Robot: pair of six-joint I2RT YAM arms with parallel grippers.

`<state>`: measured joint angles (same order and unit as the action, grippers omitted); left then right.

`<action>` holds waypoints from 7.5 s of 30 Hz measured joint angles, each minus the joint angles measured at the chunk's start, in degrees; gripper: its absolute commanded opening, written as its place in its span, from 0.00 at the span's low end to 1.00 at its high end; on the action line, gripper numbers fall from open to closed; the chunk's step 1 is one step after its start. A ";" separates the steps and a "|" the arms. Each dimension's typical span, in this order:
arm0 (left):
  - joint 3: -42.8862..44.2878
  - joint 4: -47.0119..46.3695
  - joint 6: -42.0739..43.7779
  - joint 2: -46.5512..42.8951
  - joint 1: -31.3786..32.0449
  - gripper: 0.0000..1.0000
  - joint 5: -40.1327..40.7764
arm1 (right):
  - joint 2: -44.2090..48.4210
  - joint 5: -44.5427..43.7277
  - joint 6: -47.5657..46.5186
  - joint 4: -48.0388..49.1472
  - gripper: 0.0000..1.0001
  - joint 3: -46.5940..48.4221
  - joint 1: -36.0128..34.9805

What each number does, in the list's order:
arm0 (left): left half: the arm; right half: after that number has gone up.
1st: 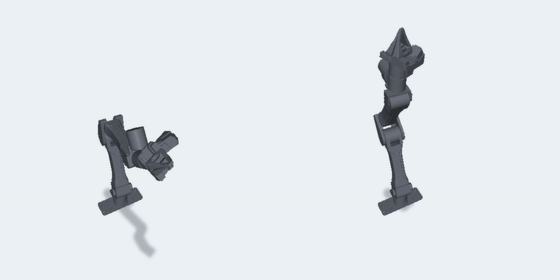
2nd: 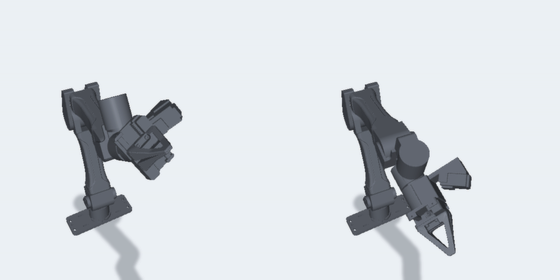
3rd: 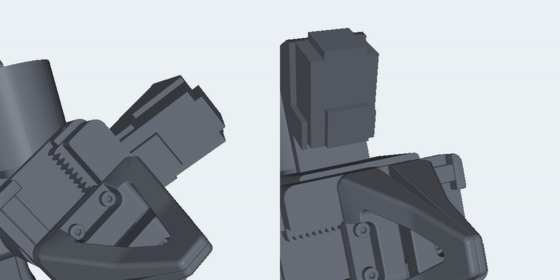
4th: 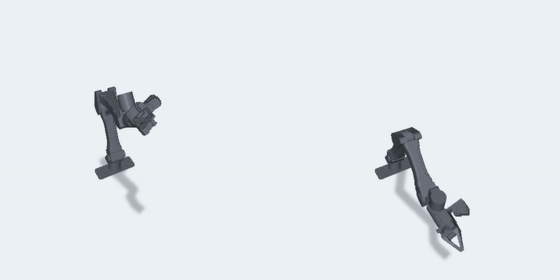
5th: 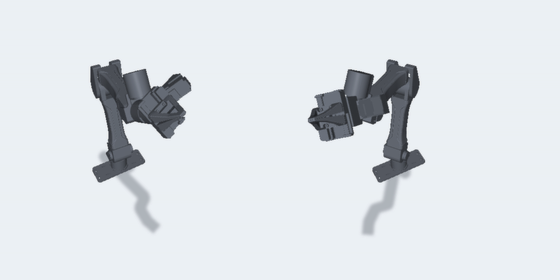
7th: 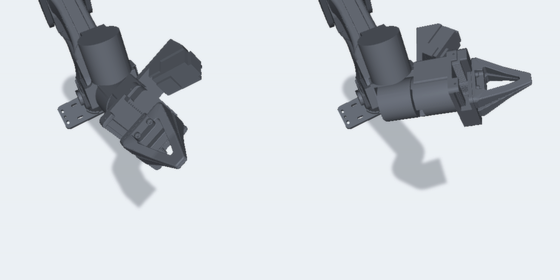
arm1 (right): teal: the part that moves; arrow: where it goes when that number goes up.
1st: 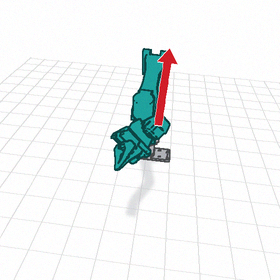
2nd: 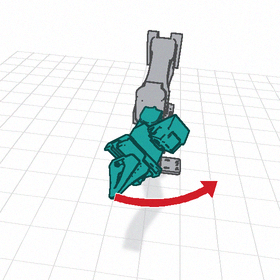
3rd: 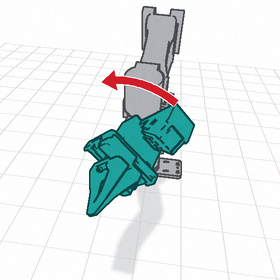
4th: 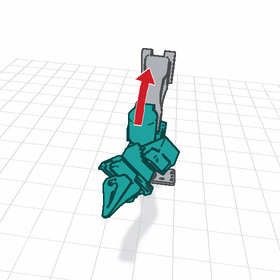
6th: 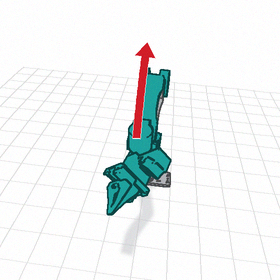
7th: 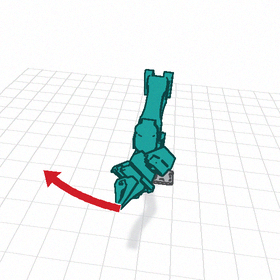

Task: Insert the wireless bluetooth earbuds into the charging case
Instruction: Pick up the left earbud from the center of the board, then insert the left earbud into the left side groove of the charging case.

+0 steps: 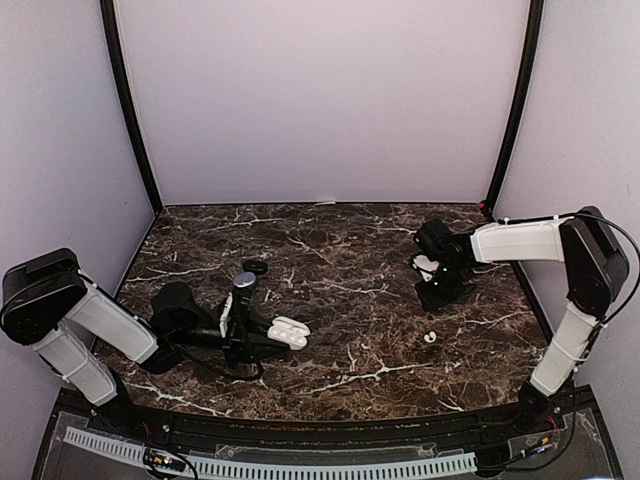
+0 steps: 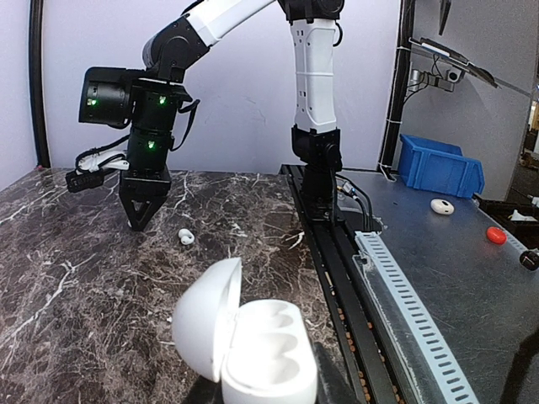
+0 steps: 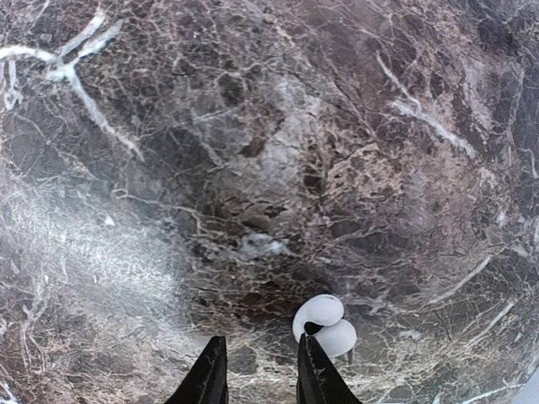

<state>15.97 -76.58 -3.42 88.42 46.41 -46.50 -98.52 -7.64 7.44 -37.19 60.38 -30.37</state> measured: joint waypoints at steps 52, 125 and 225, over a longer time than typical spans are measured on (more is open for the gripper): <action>0.00 0.13 0.07 -0.28 0.00 0.19 0.26 | -2.14 -13.16 -0.72 -0.90 0.00 1.64 -0.02; -1.57 -9.94 2.91 7.82 0.07 0.12 -3.65 | 16.92 30.95 -13.31 22.95 0.00 2.82 -32.20; 3.39 10.29 20.76 2.45 8.50 0.13 14.99 | 3.50 9.75 -27.04 9.64 0.04 14.40 -43.30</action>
<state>19.35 -66.28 17.34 90.87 54.92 -31.51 -95.02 2.11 -19.59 -27.55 74.78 -73.67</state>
